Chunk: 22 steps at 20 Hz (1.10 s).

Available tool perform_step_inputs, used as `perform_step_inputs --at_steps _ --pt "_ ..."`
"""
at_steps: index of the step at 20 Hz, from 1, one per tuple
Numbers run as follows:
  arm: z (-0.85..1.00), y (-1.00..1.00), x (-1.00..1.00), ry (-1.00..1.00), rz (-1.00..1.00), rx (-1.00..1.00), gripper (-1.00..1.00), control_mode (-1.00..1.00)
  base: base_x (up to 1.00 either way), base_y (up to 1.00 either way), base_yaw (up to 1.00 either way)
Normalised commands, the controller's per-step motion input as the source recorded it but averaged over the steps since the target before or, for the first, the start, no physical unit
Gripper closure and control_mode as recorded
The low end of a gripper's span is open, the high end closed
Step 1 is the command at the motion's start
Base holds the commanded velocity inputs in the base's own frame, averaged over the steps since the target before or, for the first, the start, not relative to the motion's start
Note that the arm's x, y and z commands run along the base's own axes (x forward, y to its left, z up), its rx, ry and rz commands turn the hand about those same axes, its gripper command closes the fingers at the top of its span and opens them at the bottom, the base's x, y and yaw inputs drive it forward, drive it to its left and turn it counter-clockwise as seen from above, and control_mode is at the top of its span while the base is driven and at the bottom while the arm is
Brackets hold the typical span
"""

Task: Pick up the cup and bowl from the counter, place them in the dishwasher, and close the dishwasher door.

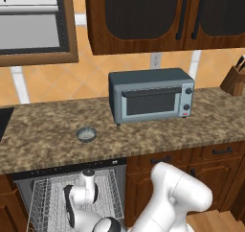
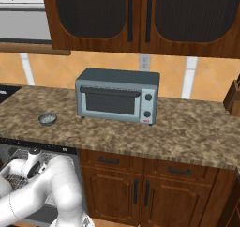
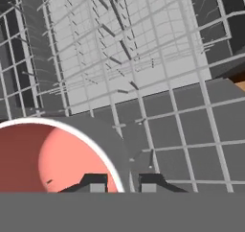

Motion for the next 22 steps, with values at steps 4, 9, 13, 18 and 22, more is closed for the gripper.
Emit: perform_step_inputs --at_steps 4,9,13,18,22 --pt "0.19 0.01 0.0 0.0 0.0 -0.06 -1.0 -1.0 0.0 0.0 0.0" --pt "0.44 -0.03 -0.04 0.0 0.0 -0.02 -1.0 -1.0 0.0 0.0 0.0" --pt "0.65 -0.07 -0.11 -0.03 -0.03 0.0 -1.0 -1.0 0.0 0.0 0.0" --pt "0.74 -0.15 -0.31 -0.05 -0.02 0.02 -1.0 -1.0 0.0 0.0 0.0" --pt "0.89 -0.11 -0.36 -0.09 -0.02 0.02 -1.0 -1.0 0.0 0.0 0.0"
